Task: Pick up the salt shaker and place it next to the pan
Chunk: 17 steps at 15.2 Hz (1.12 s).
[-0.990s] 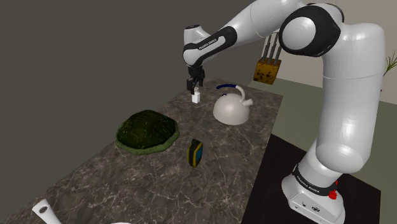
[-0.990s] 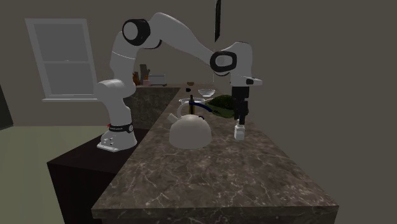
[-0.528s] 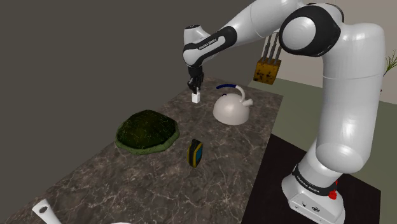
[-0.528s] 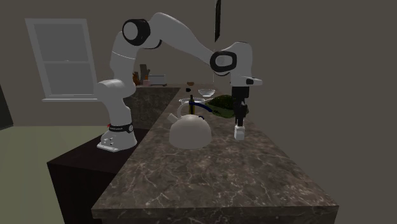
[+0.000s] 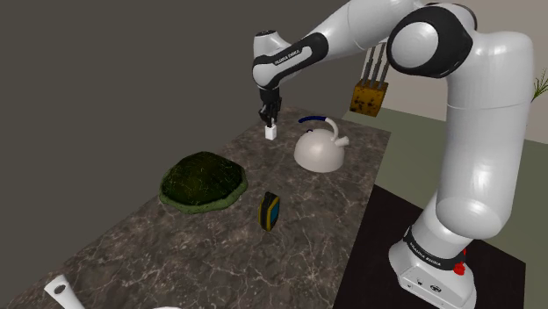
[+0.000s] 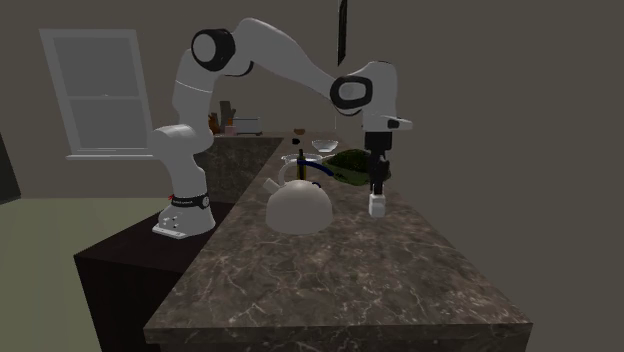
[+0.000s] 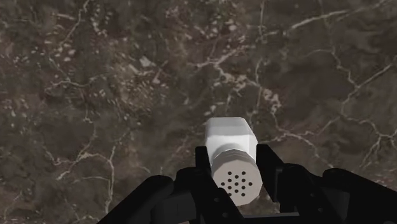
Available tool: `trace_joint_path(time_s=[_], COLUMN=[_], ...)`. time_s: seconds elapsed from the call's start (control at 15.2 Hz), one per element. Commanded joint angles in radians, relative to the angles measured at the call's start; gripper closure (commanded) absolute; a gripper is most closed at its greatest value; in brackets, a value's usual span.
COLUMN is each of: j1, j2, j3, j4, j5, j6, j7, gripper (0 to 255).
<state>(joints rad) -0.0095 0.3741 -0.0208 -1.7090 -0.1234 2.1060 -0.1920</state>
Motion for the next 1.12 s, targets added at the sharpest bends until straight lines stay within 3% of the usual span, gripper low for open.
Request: trace_joint_path(time_s=[0.0, 1.06], j1=[0.001, 0.002], j2=[-0.011, -0.062], j3=[0.000, 0.002], j4=[0.009, 0.152], j5=[0.001, 0.009], j6=[-0.020, -0.214], j7=[-0.002, -0.023], gripper=[255, 255])
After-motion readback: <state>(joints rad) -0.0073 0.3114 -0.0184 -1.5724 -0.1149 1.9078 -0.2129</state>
